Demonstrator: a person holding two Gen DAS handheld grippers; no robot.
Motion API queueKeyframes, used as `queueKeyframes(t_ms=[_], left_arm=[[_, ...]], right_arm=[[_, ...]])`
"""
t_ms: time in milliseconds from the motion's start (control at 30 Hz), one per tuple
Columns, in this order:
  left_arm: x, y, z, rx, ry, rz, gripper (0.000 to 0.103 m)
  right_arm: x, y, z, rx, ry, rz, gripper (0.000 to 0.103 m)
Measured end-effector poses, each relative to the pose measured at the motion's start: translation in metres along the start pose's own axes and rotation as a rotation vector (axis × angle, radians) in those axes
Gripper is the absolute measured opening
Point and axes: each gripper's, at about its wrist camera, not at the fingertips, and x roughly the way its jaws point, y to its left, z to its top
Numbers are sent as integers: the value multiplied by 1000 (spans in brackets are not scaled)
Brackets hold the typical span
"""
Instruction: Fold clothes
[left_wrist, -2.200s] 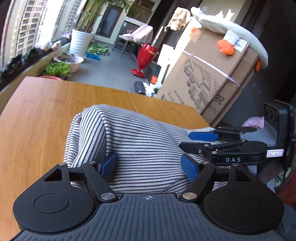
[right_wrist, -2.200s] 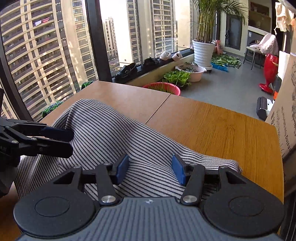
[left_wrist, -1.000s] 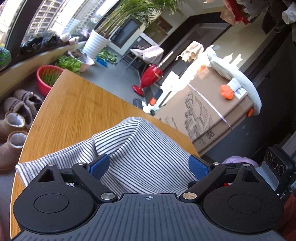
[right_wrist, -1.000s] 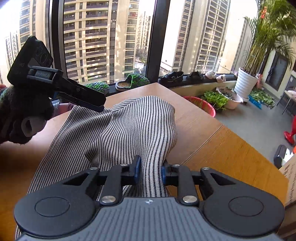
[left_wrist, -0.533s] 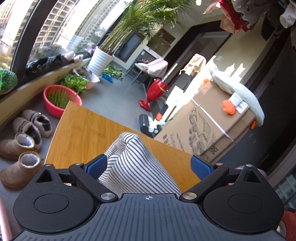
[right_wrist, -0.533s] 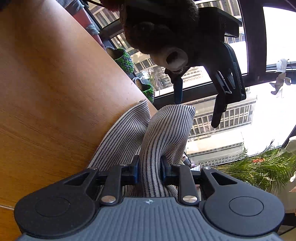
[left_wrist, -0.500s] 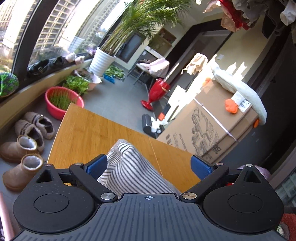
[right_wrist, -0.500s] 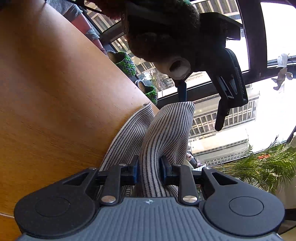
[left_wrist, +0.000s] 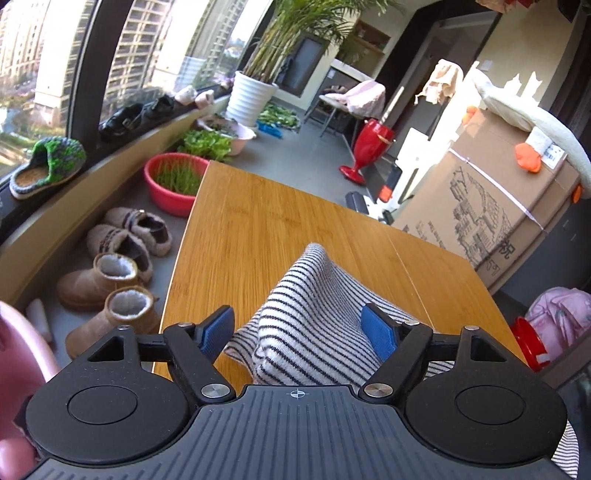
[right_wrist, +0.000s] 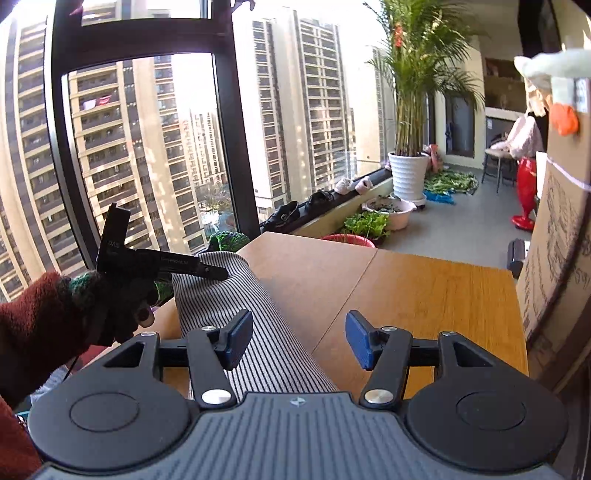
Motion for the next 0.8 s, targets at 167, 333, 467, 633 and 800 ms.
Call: queueKeyframes(t_ms=[167, 333, 467, 633, 800], left_arm=[[0, -7, -3, 23, 0, 24, 81], [-5, -19, -7, 48, 10, 21, 79], [-15, -30, -15, 77, 37, -26, 79], [-10, -38, -33, 76, 61, -99, 87], [-6, -45, -33, 114, 24, -62, 92]], right_arm=[[16, -51, -42, 384, 149, 125, 62], [46, -57, -41, 407, 162, 234, 18], [60, -72, -20, 306, 105, 168, 13], [80, -114, -3, 172, 101, -130, 14], [98, -102, -23, 59, 102, -243, 18]])
